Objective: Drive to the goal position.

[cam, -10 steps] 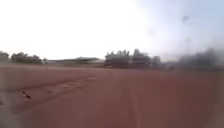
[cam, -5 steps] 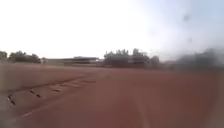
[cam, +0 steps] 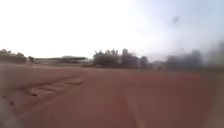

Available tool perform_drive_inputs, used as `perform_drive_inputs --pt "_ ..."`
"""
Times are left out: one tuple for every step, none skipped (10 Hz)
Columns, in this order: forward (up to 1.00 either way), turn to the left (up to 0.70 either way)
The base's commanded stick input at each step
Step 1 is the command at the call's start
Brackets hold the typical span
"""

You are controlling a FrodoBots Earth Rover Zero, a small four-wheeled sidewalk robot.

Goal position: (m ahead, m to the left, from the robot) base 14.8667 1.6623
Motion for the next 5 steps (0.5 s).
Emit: perform_drive_inputs --pt "0.7 0.0" --pt "0.7 0.0" --pt "0.7 0.0" --pt "0.7 0.0" --pt "0.7 0.0"
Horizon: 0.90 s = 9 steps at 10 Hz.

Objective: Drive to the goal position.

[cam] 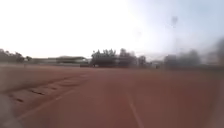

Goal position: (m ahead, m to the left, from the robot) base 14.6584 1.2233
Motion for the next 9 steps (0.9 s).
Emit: perform_drive_inputs --pt "0.7 -0.03" --pt "0.7 -0.3" --pt "0.7 -0.3" --pt "0.7 -0.3" --pt "0.7 -0.31" --pt "0.7 -0.31" --pt "0.7 0.0" --pt "0.7 0.0" --pt "0.7 0.0"
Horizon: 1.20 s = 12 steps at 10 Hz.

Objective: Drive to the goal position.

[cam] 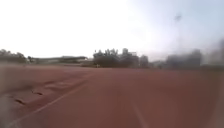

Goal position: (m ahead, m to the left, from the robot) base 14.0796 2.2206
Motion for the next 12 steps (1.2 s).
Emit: perform_drive_inputs --pt "0.7 0.0" --pt "0.7 0.0" --pt "0.7 0.0" --pt "0.7 0.0" --pt "0.7 0.0" --pt "0.7 0.0" --pt "0.7 0.0" --pt "0.7 0.0" --pt "0.7 0.0" --pt "0.7 0.0" --pt "0.7 0.0" --pt "0.7 0.0"
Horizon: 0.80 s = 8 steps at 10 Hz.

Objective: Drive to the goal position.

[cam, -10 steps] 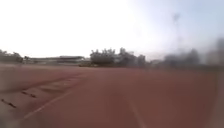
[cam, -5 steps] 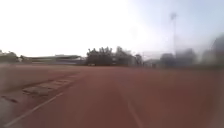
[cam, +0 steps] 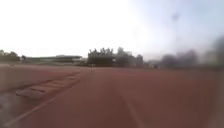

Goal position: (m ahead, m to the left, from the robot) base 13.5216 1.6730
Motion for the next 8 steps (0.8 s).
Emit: perform_drive_inputs --pt "0.7 0.0" --pt "0.7 0.0" --pt "0.7 0.0" --pt "0.7 0.0" --pt "0.7 0.0" --pt "0.7 0.0" --pt "0.7 0.0" --pt "0.7 0.0"
